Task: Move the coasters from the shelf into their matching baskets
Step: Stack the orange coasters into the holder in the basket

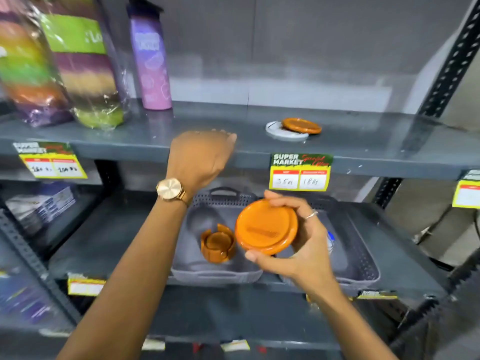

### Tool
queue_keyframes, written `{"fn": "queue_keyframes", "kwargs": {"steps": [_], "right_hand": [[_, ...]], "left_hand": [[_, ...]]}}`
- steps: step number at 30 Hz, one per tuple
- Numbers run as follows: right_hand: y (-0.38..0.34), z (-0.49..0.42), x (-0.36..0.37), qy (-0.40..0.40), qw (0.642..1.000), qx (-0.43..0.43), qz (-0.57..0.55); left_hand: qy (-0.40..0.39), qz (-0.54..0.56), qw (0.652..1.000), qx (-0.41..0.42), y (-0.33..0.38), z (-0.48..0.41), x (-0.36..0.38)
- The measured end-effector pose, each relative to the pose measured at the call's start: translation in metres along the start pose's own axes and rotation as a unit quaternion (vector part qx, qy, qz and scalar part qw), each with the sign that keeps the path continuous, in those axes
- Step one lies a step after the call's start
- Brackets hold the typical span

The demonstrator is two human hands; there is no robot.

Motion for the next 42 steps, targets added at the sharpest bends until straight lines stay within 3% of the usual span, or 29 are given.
{"fn": "queue_keyframes", "kwargs": {"steps": [4,10,15,23,27,31,34,38,42], "right_hand": [[0.090,-0.003,0.025,-0.038,0.990,0.094,0.096],[0.208,-0.037,0.072,-0.151,0.944,0.210,0.204],[0.254,-0.039,0.111,-0.284,0.879,0.163,0.348],[0.280,-0.031,0.117,-0.353,0.820,0.149,0.425],[0.286,-0.025,0.116,-0.407,0.773,0.130,0.469],[0.283,-0.022,0.112,-0.416,0.745,0.111,0.510],[0.269,-0.023,0.107,-0.400,0.760,0.127,0.496],[0.211,-0.028,0.102,-0.333,0.821,0.140,0.442],[0.111,-0.020,0.087,-0.267,0.886,0.092,0.367]], "left_hand": [[0.039,0.020,0.999,0.021,0.001,0.004,-0.005],[0.113,-0.013,0.993,0.025,0.003,0.010,-0.005],[0.130,-0.035,0.991,0.027,0.003,0.010,-0.003],[0.134,-0.017,0.990,0.033,0.005,0.010,-0.003],[0.135,-0.016,0.990,0.027,0.004,0.010,-0.003],[0.134,-0.021,0.990,0.027,0.004,0.011,-0.002],[0.135,-0.019,0.991,0.019,0.003,0.011,-0.002],[0.130,-0.022,0.991,0.003,0.004,0.011,-0.003],[0.118,-0.026,0.993,-0.006,0.006,0.010,-0.004]]}}
Point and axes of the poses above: each hand's wrist, its own z-axis away from the middle knuckle, its own x-axis out of the palm, y = z × x, the point moved 8 cm from there along -z, towards the middle knuckle, and after that the axes turned 3 degrees about z, right-handed, at the moved point
